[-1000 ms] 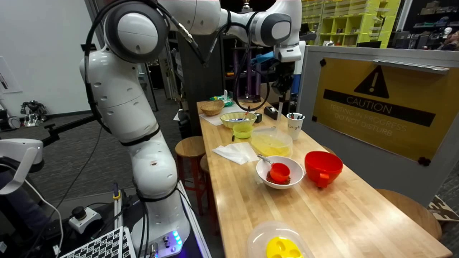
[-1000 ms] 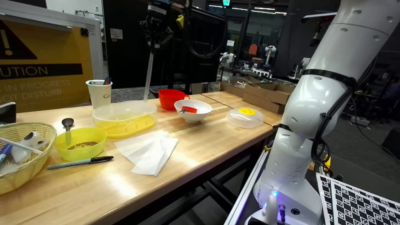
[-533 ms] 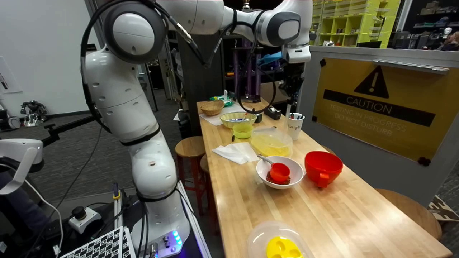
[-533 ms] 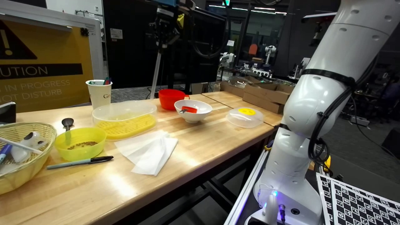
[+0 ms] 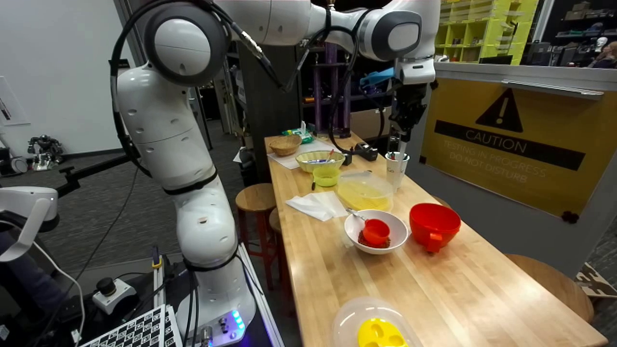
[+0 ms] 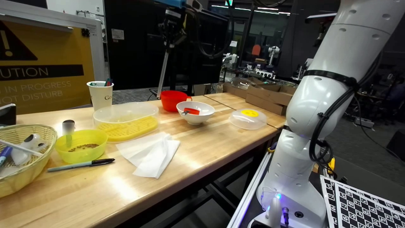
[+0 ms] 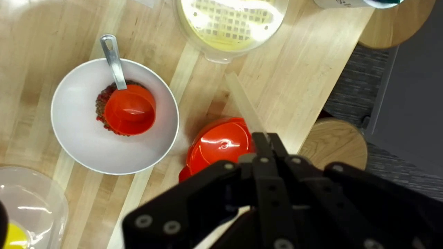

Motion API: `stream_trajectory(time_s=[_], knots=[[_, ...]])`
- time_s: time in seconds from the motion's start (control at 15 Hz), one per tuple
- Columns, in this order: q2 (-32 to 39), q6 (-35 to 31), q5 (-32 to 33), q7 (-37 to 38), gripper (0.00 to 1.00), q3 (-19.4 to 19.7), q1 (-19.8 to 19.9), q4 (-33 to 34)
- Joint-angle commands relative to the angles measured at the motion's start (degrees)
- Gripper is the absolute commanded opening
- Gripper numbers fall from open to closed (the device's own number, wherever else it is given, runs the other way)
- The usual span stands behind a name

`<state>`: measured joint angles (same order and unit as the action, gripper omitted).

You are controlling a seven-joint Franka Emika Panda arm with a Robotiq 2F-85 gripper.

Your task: Remove the straw from the white up and use it to stir the contents of the orange bowl

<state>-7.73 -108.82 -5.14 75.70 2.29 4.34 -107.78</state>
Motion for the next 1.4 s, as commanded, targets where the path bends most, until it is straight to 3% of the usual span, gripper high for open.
stream_trajectory(time_s=[0.0,0.6,1.33], knots=[[3.0,1.4,-0.2,-0.7,0.01,0.9,0.8,4.1],[8.0,2.4,-0.6,-1.1,0.01,3.9,2.3,8.5],[7.3,3.4,0.2,-1.7,0.01,5.4,2.9,10.7]])
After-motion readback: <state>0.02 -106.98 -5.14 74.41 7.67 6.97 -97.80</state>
